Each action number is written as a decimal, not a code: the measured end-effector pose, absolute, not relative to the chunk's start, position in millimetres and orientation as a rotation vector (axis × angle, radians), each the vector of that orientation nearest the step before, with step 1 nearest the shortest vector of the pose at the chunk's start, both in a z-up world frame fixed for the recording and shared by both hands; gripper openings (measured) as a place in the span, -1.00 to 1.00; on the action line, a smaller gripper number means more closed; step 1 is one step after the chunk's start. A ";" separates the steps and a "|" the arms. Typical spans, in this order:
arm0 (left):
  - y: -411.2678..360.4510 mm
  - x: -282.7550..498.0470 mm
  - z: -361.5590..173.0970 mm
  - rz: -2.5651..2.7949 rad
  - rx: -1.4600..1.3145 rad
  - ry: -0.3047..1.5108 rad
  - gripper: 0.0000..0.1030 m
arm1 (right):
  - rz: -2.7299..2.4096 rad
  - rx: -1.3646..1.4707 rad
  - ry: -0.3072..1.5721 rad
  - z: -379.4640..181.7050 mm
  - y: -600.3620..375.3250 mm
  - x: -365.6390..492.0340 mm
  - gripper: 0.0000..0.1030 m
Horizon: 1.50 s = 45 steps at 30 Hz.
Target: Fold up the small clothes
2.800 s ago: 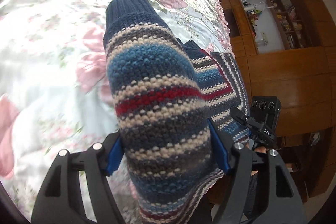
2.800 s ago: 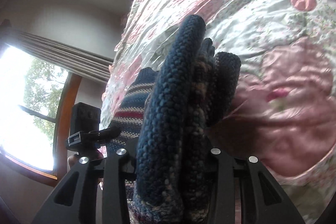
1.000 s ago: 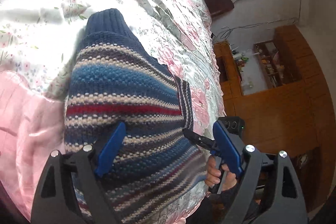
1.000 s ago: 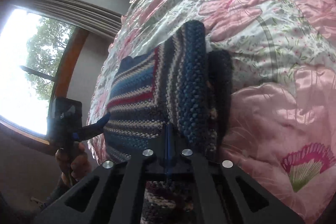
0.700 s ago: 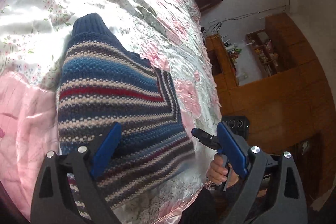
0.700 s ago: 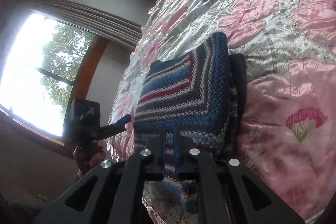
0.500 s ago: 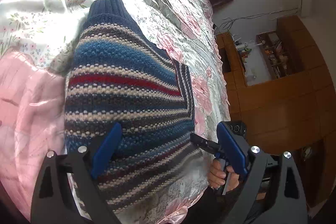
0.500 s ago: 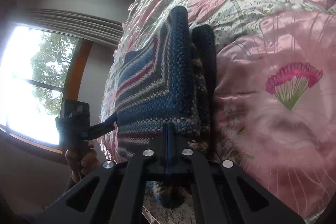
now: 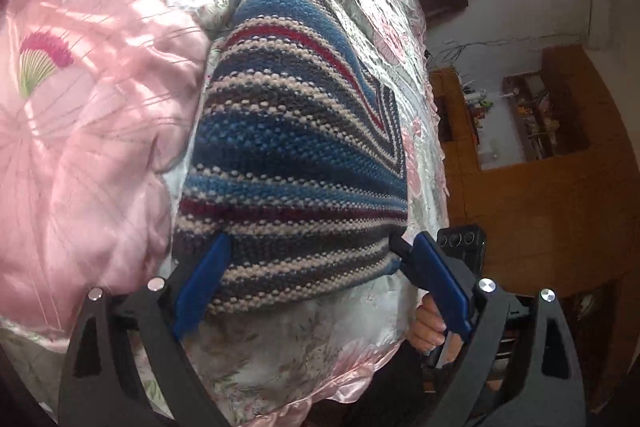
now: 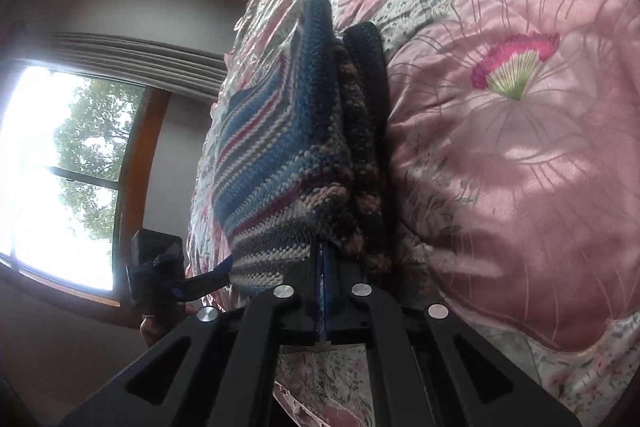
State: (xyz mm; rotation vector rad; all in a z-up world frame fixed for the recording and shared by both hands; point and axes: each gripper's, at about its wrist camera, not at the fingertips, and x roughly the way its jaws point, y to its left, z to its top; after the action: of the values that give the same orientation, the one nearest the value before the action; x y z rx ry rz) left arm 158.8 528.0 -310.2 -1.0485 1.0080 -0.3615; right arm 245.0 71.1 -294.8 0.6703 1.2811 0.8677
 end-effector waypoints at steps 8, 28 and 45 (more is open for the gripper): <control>514.7 83.3 -240.8 -0.231 -0.856 0.994 0.93 | 0.760 0.430 1.090 -190.1 49.9 164.0 0.79; 380.6 -103.7 -47.1 0.020 -0.264 0.694 0.94 | 0.402 -0.091 0.721 -15.2 55.2 -42.8 0.93; 344.4 -119.3 -53.3 0.007 -0.217 0.700 0.93 | 0.403 -0.098 0.735 -17.6 61.4 -77.7 0.93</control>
State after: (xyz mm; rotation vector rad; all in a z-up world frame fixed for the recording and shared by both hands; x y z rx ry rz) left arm -119.3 344.4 -53.3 -0.2170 0.7000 0.0068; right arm -77.7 61.4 -17.6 -0.0984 0.7346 0.4032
